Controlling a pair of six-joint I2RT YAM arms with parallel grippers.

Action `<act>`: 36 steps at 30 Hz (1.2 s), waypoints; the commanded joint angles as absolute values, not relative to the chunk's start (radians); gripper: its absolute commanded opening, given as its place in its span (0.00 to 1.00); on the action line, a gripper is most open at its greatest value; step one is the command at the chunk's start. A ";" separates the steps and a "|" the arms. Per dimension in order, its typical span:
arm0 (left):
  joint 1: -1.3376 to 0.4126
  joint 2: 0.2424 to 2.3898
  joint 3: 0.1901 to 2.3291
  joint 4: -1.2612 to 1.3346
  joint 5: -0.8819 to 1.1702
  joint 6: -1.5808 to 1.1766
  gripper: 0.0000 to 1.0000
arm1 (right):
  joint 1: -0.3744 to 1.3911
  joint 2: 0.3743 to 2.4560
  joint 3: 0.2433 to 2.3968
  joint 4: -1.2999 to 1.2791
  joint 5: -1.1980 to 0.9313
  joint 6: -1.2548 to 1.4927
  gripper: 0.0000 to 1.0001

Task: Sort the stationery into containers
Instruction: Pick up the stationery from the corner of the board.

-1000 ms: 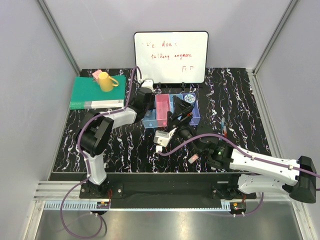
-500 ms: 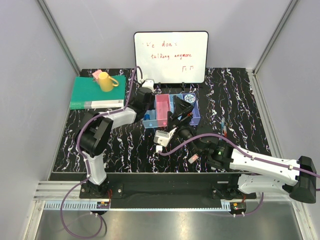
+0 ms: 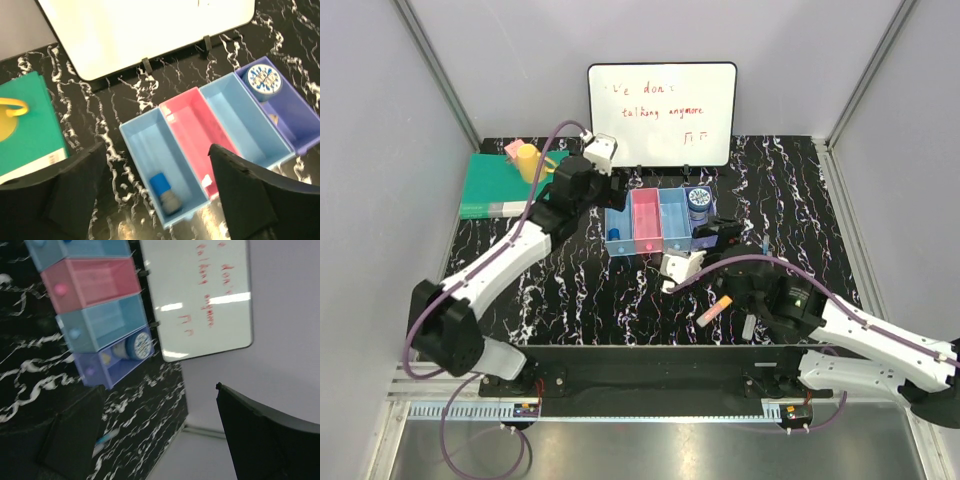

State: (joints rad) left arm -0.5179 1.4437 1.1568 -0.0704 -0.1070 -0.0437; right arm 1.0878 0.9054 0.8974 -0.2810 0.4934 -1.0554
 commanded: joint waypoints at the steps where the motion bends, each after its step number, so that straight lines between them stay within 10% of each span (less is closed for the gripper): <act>1: -0.518 1.297 1.134 -0.224 -0.055 0.078 0.96 | 1.077 0.902 0.974 -0.817 0.375 -0.790 1.00; 36: -0.552 0.845 1.250 -0.627 -0.164 0.383 0.99 | 0.316 1.169 1.532 -1.091 0.100 0.250 1.00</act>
